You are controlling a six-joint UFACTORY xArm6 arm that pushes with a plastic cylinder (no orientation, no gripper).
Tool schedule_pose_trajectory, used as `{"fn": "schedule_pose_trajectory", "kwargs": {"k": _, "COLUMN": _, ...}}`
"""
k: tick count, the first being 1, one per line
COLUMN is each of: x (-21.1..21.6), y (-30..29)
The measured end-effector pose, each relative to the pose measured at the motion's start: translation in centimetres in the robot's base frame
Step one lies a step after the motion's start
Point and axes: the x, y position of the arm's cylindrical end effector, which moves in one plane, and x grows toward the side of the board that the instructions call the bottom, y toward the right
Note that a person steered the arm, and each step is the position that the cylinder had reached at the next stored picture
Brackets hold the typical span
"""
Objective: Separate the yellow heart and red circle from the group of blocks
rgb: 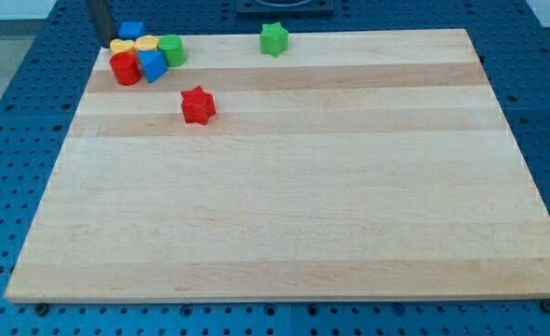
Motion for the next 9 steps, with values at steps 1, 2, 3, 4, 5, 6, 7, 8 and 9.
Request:
{"fn": "schedule_pose_trajectory", "kwargs": {"k": 1, "x": 1.6, "y": 0.1}}
{"fn": "schedule_pose_trajectory", "kwargs": {"k": 2, "x": 1.7, "y": -2.3}}
{"fn": "schedule_pose_trajectory", "kwargs": {"k": 3, "x": 0.8, "y": -2.3}}
{"fn": "schedule_pose_trajectory", "kwargs": {"k": 4, "x": -2.1, "y": -1.4}}
{"fn": "schedule_pose_trajectory", "kwargs": {"k": 5, "x": -2.1, "y": -0.5}}
{"fn": "schedule_pose_trajectory", "kwargs": {"k": 6, "x": -2.1, "y": 0.5}}
{"fn": "schedule_pose_trajectory", "kwargs": {"k": 7, "x": -1.8, "y": 0.8}}
{"fn": "schedule_pose_trajectory", "kwargs": {"k": 8, "x": 1.2, "y": 2.8}}
{"fn": "schedule_pose_trajectory", "kwargs": {"k": 9, "x": 3.0, "y": 3.9}}
